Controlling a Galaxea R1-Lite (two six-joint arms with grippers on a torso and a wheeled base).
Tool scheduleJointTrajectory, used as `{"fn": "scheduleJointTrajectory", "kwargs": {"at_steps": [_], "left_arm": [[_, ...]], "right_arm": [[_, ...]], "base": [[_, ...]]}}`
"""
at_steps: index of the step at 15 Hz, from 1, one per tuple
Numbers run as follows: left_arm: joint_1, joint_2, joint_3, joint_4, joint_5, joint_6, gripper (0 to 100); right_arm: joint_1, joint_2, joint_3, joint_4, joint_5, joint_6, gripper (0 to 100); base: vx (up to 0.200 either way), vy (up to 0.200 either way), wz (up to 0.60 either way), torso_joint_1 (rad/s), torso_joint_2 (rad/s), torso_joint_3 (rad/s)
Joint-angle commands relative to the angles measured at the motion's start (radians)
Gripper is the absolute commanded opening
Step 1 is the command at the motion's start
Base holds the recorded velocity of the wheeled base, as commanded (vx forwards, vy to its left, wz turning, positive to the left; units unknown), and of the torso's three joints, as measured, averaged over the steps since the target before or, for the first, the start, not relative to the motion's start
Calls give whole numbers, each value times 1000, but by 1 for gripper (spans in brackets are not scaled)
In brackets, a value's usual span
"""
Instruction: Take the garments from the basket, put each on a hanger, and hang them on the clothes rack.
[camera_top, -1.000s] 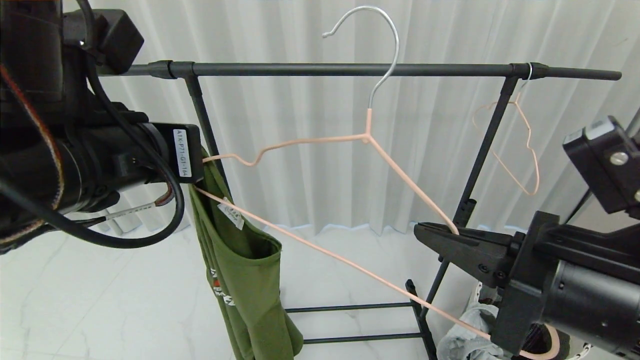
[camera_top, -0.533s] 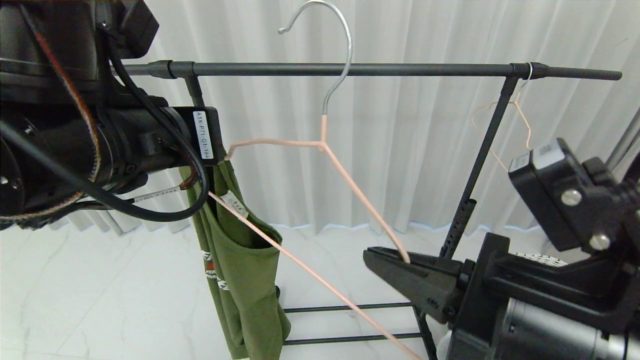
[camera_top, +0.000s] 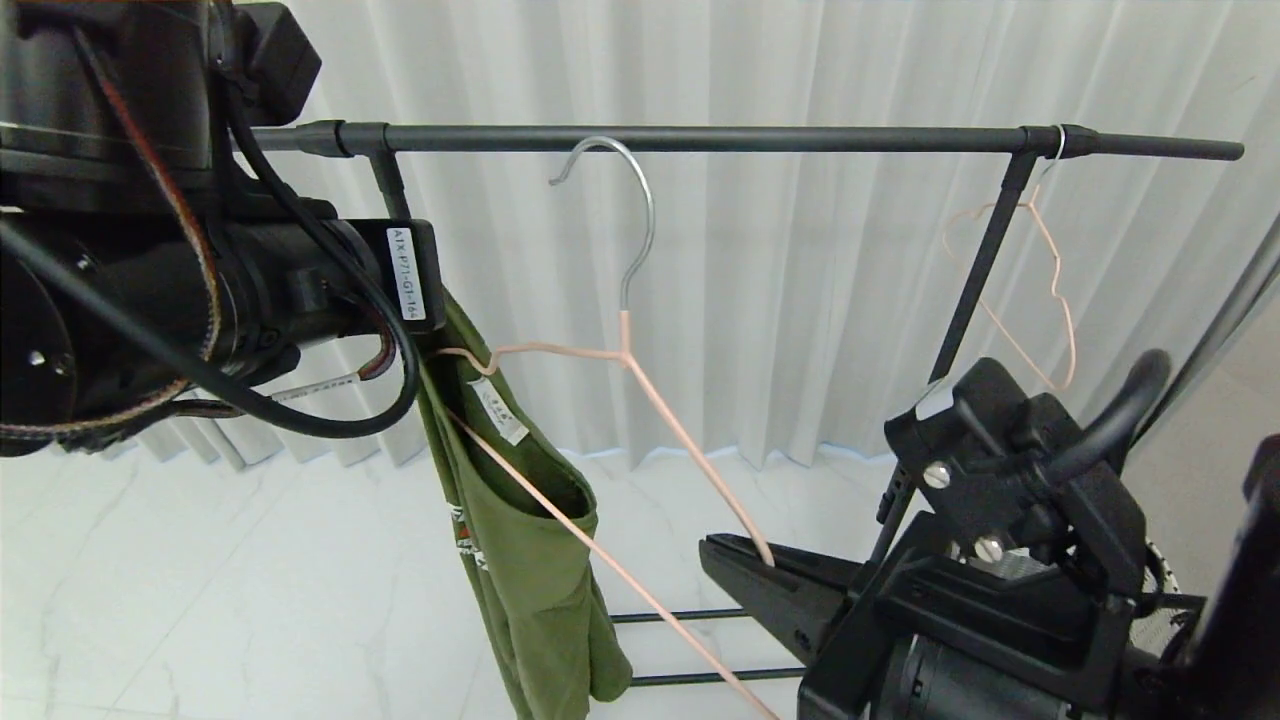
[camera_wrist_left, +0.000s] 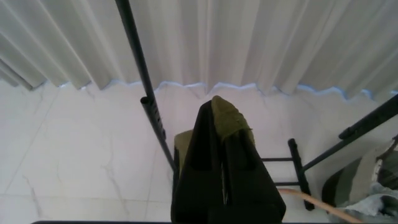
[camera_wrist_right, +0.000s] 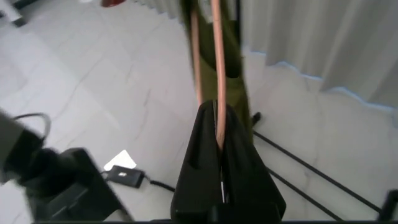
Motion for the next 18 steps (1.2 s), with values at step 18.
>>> {"fn": "scheduleJointTrajectory", "kwargs": {"at_steps": [18], "left_arm": [[-59,26,54,-1,148,-1,0]], "right_arm": [[-54,16,-6,-14,-150,-9,0]], "base": [[0,0,0,0,0,0]]}}
